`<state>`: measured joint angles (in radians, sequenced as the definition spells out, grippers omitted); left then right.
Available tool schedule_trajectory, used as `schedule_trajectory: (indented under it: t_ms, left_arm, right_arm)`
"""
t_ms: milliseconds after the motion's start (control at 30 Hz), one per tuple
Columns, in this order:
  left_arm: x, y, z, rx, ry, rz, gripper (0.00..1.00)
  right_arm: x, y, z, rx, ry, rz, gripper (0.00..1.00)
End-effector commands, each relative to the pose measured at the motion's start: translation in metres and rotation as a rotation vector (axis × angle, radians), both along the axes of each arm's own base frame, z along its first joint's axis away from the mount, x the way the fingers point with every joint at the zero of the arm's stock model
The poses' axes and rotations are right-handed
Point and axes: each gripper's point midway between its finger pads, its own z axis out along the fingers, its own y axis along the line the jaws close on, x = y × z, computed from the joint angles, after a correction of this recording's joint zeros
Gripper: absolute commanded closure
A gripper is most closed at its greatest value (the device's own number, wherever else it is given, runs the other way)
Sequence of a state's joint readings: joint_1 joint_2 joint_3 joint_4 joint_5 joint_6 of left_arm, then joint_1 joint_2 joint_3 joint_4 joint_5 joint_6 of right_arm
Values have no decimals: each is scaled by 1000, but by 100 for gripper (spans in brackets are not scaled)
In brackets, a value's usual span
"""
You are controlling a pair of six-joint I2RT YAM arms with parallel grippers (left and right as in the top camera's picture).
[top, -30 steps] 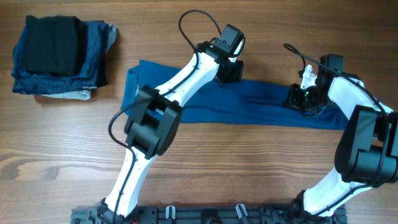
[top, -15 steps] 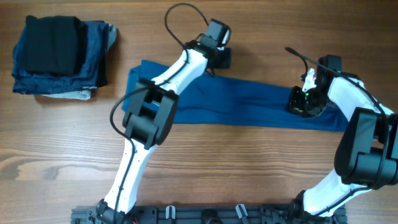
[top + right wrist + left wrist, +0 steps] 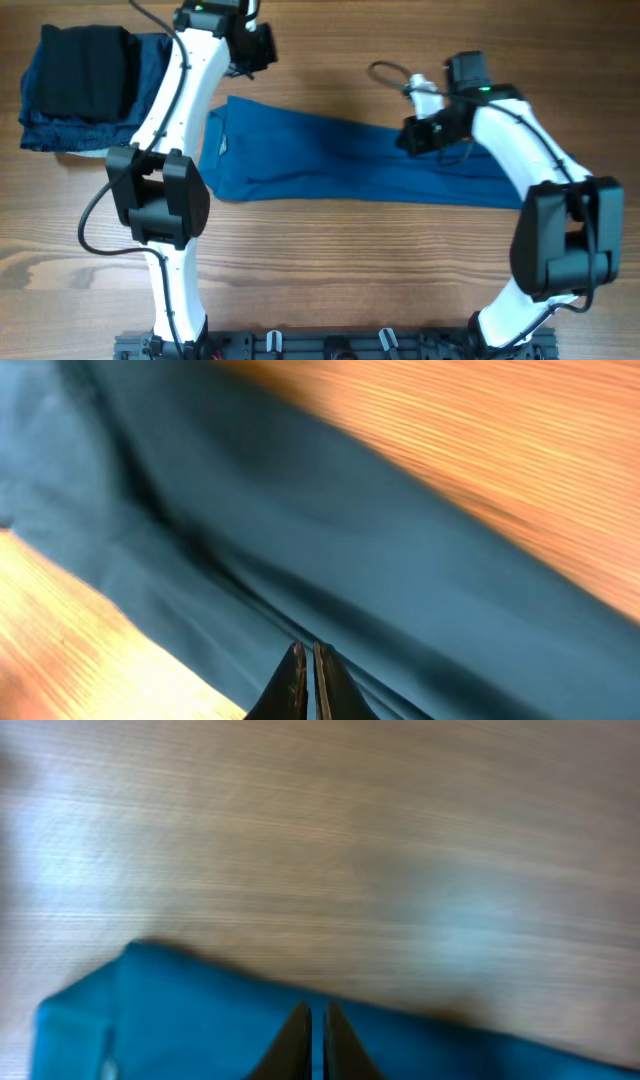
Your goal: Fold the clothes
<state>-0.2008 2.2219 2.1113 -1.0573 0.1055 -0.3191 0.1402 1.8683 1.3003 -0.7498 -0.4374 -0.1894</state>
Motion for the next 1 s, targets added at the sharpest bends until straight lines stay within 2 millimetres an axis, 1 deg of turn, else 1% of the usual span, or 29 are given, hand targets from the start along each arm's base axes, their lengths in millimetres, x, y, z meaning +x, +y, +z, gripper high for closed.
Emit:
schedule_trajectory:
  t_ms: [0,33,100,167,200,233,267,300,333,400,433,467,567,633,700,767,800,900,967]
  left_arm:
    - [-35,9,-32,-5,195,-37,94]
    - [-45,8,-36,-13,241,-75,94]
    - [-60,4,-39,-29,295,-119,96]
    - [-66,-11,-35,-104,308,-180,96]
    - [-67,-15,-34,-125,313,-185,96]
    - [-69,-18,-35,-139,321,-189,95]
    - [-71,-20,-37,-140,328,-194,95]
    - [-73,-22,-42,-138,337,-198,94]
    - [-74,-25,-47,-142,340,-203,94]
    - [-78,-37,-55,-189,353,-225,94]
    - [-83,-51,-58,-237,350,-287,94]
    - [-88,-60,-62,-245,351,-329,94]
    - [-94,-75,-67,-234,347,-375,91]
    - [-95,-74,-73,-187,352,-378,90]
    - [-97,-76,-79,-173,365,-379,90]
    - [-98,-77,-86,-172,378,-377,89]
    - [-98,-76,-93,-171,393,-375,89]
    - [-97,-77,-111,-169,413,-373,91]
    - [-96,-77,-118,-168,416,-372,91]
  right_arm:
    - [6,31,-3,-111,-176,267,96]
    - [9,38,-2,-134,-215,309,96]
    - [10,49,-1,-157,-271,385,96]
    - [10,56,0,-157,-294,427,96]
    - [8,59,0,-148,-297,448,95]
    - [4,62,0,-138,-299,475,93]
    - [1,64,-1,-134,-297,503,87]
    - [-2,64,-3,-137,-294,524,78]
    - [-2,64,-3,-138,-294,528,76]
    - [-2,64,-4,-139,-297,538,74]
    - [-5,68,-2,-113,-300,560,74]
    - [-8,74,0,-75,-301,576,73]
    - [-13,80,-2,-60,-310,627,69]
    - [-17,82,-10,-49,-281,634,69]
    - [-23,83,-26,-53,-249,671,69]
    - [-23,84,-38,-53,-234,681,69]
    - [-23,85,-45,-53,-223,682,70]
    - [-24,85,-46,-47,-216,682,75]
    - [-27,88,-45,-24,-208,686,77]
